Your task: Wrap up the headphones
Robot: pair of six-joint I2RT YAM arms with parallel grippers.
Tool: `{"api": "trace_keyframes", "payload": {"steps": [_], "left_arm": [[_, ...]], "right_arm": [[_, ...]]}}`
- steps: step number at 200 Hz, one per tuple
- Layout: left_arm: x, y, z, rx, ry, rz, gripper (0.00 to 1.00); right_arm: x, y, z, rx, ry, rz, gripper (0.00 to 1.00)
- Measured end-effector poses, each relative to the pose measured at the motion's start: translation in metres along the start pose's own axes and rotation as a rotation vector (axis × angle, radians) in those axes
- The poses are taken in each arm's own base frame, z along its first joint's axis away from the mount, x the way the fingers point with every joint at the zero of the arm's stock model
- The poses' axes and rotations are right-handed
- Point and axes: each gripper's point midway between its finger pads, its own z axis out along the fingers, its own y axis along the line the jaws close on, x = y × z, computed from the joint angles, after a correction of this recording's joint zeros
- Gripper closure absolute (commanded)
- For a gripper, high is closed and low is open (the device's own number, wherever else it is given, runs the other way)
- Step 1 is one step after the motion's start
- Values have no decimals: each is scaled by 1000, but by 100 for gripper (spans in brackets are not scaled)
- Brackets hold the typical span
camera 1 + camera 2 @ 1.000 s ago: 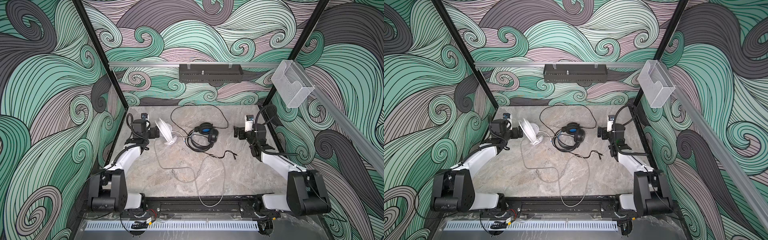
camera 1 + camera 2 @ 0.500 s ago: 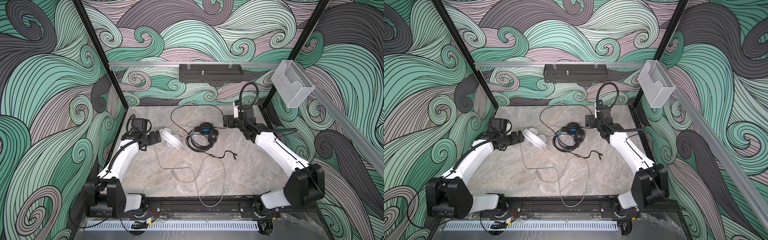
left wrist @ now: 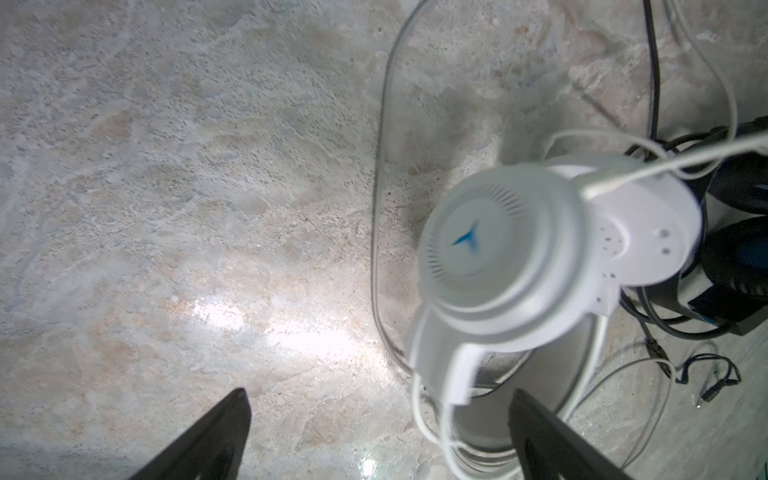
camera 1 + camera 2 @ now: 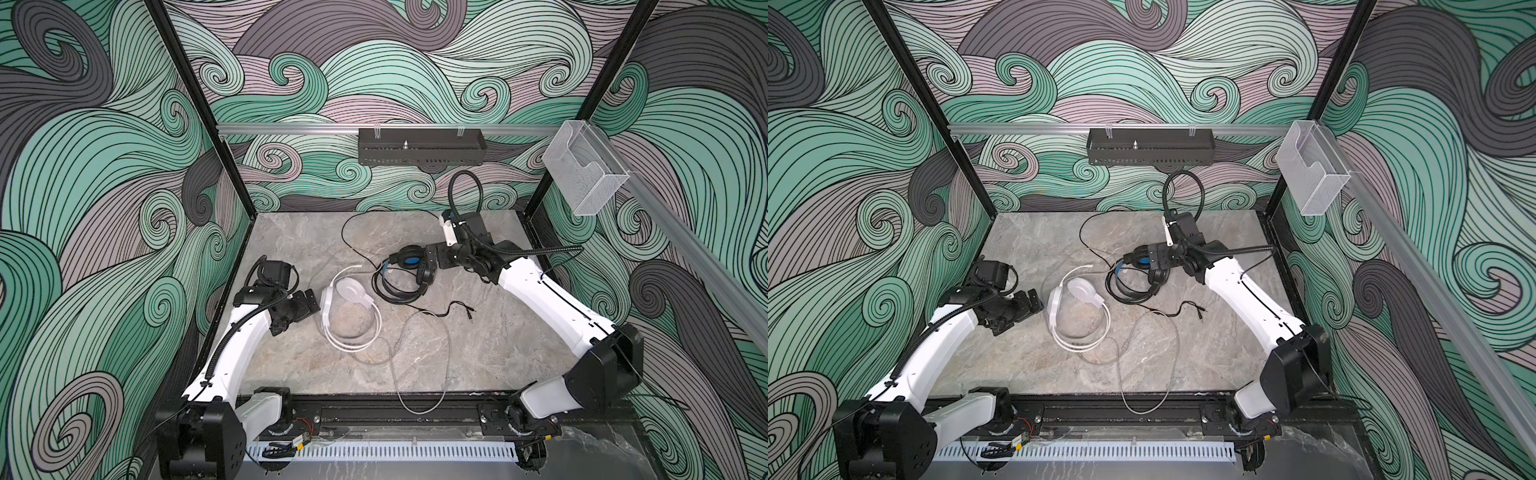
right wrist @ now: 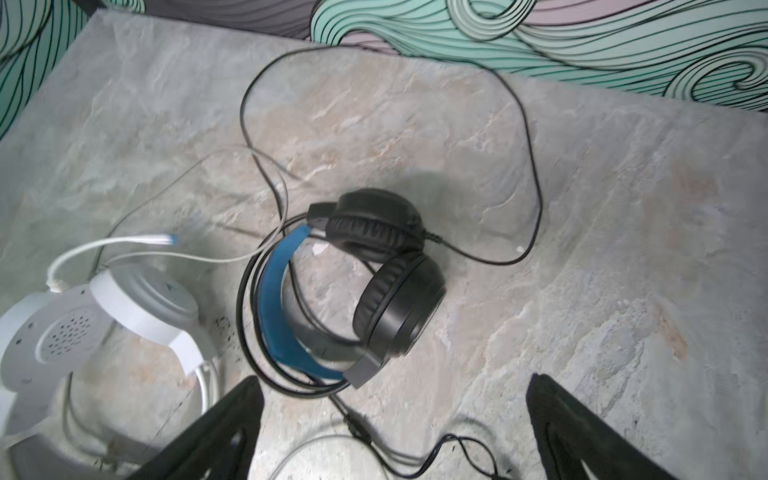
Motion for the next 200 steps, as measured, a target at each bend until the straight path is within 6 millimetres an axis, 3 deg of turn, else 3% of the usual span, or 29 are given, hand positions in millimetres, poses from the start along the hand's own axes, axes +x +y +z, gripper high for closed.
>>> {"api": "trace_keyframes", "payload": {"steps": [48, 71, 102, 134, 158, 179, 200], "left_arm": [[-8, -5, -11, 15, 11, -47, 1], [8, -7, -13, 62, 19, -91, 1], [44, -8, -18, 118, 10, -122, 1], [87, -17, -4, 116, 87, -97, 1], [113, -11, 17, 59, 153, -121, 1], [121, -7, 33, 6, 188, -159, 2], [118, -10, 46, -40, 207, -190, 14]], "right_arm": [[22, 29, -41, -48, 22, -101, 1], [37, 27, -58, -47, 32, -119, 0], [56, 20, -61, -27, 80, -141, 0], [60, 20, -55, -23, 116, -181, 0], [61, 21, -52, -30, 125, -196, 0], [58, 22, -55, -34, 109, -208, 0], [53, 22, -60, -39, 82, -221, 1]]}}
